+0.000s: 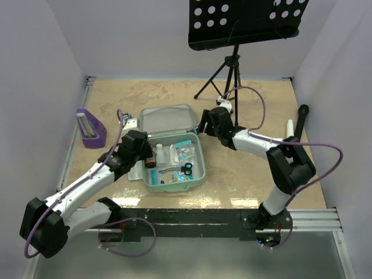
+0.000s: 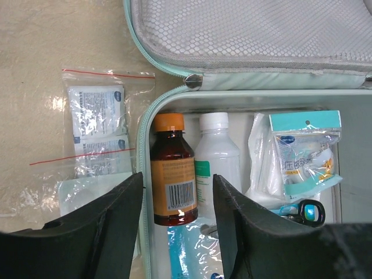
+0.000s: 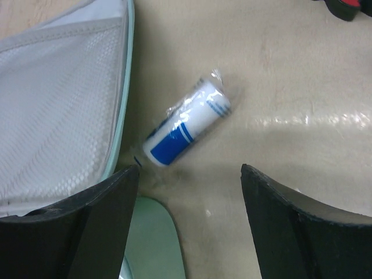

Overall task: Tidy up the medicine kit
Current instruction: Pick up the medical item at the center of the board.

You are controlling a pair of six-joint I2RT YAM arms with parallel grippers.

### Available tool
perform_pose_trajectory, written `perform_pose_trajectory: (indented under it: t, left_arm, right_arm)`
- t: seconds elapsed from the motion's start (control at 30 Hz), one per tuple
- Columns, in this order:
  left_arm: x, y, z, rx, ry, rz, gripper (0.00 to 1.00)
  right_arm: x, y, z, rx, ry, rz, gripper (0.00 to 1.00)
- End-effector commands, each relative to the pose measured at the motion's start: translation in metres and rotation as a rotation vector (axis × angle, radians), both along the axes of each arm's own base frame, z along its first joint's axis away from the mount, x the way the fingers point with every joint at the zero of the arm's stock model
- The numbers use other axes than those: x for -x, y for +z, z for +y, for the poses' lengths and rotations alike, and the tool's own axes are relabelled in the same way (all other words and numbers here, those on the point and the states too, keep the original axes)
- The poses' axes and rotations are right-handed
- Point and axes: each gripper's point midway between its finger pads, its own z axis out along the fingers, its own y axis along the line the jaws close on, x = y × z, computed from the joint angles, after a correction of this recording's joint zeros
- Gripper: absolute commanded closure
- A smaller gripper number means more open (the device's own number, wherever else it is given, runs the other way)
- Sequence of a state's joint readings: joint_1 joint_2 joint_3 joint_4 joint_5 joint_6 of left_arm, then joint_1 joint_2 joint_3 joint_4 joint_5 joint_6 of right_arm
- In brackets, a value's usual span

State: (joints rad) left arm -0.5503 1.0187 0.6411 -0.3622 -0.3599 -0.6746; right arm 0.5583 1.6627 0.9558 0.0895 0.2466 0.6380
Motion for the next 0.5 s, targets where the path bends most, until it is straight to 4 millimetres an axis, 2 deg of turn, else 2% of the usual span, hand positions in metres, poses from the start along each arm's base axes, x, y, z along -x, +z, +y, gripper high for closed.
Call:
perform_pose_trajectory:
  t: [0.0,0.13,0.3,0.47]
  left_arm:
    - [-0.003,0.007,-0.002,0.030,-0.006,-0.042,0.44]
    - [-0.002,0.008,0.000,0.038,0.008,-0.055,0.43]
    - [-0.001,0.011,0.002,0.045,0.014,-0.070,0.43]
    - [-0.001,0.010,0.003,0.047,0.023,-0.071,0.43]
  right_arm:
    - [-0.026,-0.002,0.005,0.005,-0.072,-0.004,0.25]
    - [-0.036,-0.012,0.005,-0.021,-0.131,0.027,0.25]
    - [-0.047,-0.012,-0.001,-0.076,-0.194,0.029,0.25]
    - [-0.054,-0.024,0.002,-0.118,-0.221,0.074,0.27]
